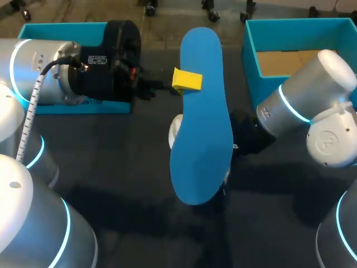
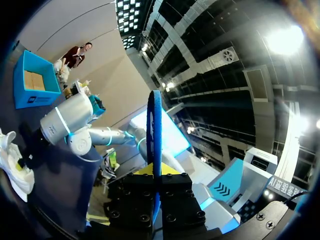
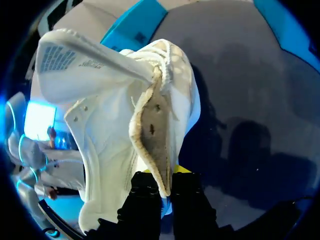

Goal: Take the shoe out of the shoebox, open the shoe tongue, remove and reinsert the insole, then place the shoe into the shoebox

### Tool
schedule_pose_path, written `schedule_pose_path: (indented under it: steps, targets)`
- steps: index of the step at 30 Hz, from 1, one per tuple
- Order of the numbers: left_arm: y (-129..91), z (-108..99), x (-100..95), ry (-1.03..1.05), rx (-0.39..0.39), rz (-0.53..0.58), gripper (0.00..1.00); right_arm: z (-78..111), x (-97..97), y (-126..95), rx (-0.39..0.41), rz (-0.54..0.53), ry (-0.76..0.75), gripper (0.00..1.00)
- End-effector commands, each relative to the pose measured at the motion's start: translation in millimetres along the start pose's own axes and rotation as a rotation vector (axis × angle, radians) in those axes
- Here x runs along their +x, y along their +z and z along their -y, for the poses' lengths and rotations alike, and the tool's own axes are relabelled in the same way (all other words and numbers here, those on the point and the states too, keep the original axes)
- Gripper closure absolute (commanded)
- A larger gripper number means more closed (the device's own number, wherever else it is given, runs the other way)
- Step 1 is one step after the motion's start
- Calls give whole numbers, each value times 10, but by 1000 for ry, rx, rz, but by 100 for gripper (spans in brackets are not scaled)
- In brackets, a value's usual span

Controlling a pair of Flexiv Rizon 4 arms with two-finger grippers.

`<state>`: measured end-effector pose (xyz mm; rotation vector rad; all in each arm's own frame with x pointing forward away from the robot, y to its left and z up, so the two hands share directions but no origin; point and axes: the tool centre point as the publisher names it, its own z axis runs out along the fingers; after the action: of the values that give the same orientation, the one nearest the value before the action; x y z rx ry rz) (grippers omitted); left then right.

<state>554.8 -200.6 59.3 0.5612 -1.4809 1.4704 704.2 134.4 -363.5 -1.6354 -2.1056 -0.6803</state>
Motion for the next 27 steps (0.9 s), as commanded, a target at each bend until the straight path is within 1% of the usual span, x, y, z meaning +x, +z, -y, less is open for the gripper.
schedule_pose_path:
  steps: [1, 3, 5, 8, 10, 11, 12, 13, 15, 20, 27]
  targets:
    - [9, -14, -8, 1, 3, -1, 100, 42, -3, -12, -59, -14, 44, 100]
    - [9, -14, -8, 1, 3, -1, 100, 35, 5, -12, -76, -9, 77, 100]
    - [9, -14, -8, 1, 3, -1, 100, 35, 9, -12, -85, -4, 70, 100]
    - [9, -14, -8, 1, 3, -1, 100, 46, 30, -5, -67, 73, 61, 100]
    - [9, -14, -8, 1, 3, -1, 100, 51, 35, 6, -83, 105, 22, 100]
    - [9, -14, -8, 1, 3, -1, 100, 58, 33, 6, -67, 133, 9, 100]
    - [9, -14, -8, 1, 3, -1, 100, 55, 35, 17, -73, 149, -16, 100]
    - [9, -14, -8, 1, 3, -1, 100, 49, 49, 22, -86, 156, -48, 100]
    - [9, -14, -8, 1, 3, -1, 100, 30, 48, 47, -75, 163, -66, 100]
    - [9, -14, -8, 1, 3, -1, 100, -49, 60, 137, -84, 168, -131, 100]
    - [9, -14, -8, 1, 3, -1, 100, -80, -21, 293, -58, 203, -167, 100]
